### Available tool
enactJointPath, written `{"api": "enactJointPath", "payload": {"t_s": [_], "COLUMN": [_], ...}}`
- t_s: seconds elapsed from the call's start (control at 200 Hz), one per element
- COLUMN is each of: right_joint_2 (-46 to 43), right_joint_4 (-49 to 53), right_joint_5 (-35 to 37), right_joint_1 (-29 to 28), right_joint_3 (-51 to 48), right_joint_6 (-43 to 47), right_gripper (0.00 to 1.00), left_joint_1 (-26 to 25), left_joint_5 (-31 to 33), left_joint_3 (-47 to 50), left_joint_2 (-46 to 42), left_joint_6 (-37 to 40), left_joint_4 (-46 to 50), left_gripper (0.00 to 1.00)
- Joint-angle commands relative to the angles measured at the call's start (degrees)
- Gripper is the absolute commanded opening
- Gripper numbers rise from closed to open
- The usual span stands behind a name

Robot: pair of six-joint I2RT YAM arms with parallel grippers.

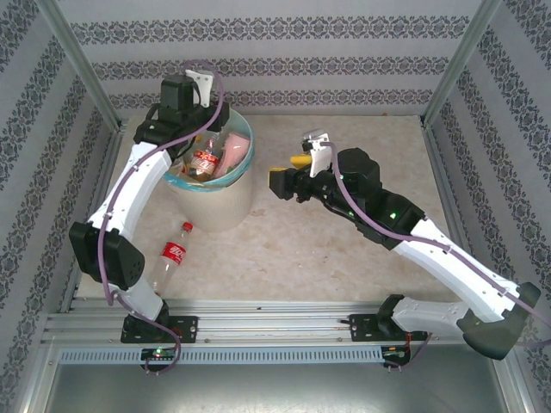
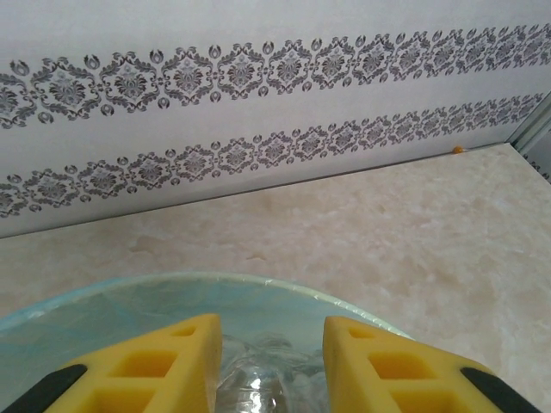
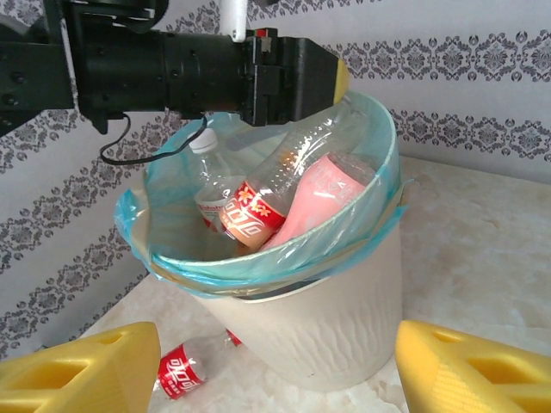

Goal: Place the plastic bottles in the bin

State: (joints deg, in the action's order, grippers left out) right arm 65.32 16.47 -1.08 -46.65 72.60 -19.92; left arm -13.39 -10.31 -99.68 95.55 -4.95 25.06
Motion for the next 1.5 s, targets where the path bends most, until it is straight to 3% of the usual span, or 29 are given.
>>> {"api": "enactJointPath", "payload": {"t_s": [0.0,0.09,0.32,0.535,0.744,0.904,1.154,1.334,1.494], "right_joint_2": [1.3,1.9,1.6,0.7,2.4,3.6,4.1,2.7,0.8], "right_joint_4": [0.3,0.6,0.7,0.9,3.0,2.6,1.6,0.0,-0.9], "right_joint_5": [0.0,-0.3,-0.4,0.0,-2.1,-3.9,-8.0,-9.3,-10.0], "right_joint_1": [-0.4,-0.4,-0.4,-0.4,-1.9,-3.0,-3.5,-3.6,-3.7], "right_joint_3": [0.7,1.0,0.8,0.8,3.6,4.4,3.1,0.4,-2.2], "right_joint_6": [0.5,0.1,-0.8,-0.6,0.6,1.9,1.8,1.2,0.3], "right_gripper": [0.73,0.73,0.73,0.73,0.72,0.72,0.73,0.73,0.73], "left_joint_1": [0.3,0.4,0.4,0.4,0.4,0.4,0.4,0.4,0.4], "left_joint_5": [1.6,1.3,-0.4,0.0,9.3,19.0,23.7,23.6,19.2], "left_joint_3": [2.8,2.9,-3.8,-6.6,-0.3,7.0,12.7,21.0,31.0], "left_joint_2": [0.4,0.5,-0.8,-7.4,-21.4,-32.4,-40.8,-40.7,-42.9], "left_joint_6": [1.1,0.8,-0.1,-0.9,-2.0,-8.3,-19.7,-24.4,-27.9], "left_joint_4": [1.1,0.2,-0.1,2.2,16.8,35.2,58.5,64.0,58.8], "left_gripper": [0.38,0.41,0.76,0.86,0.87,0.85,0.83,0.84,0.85]}}
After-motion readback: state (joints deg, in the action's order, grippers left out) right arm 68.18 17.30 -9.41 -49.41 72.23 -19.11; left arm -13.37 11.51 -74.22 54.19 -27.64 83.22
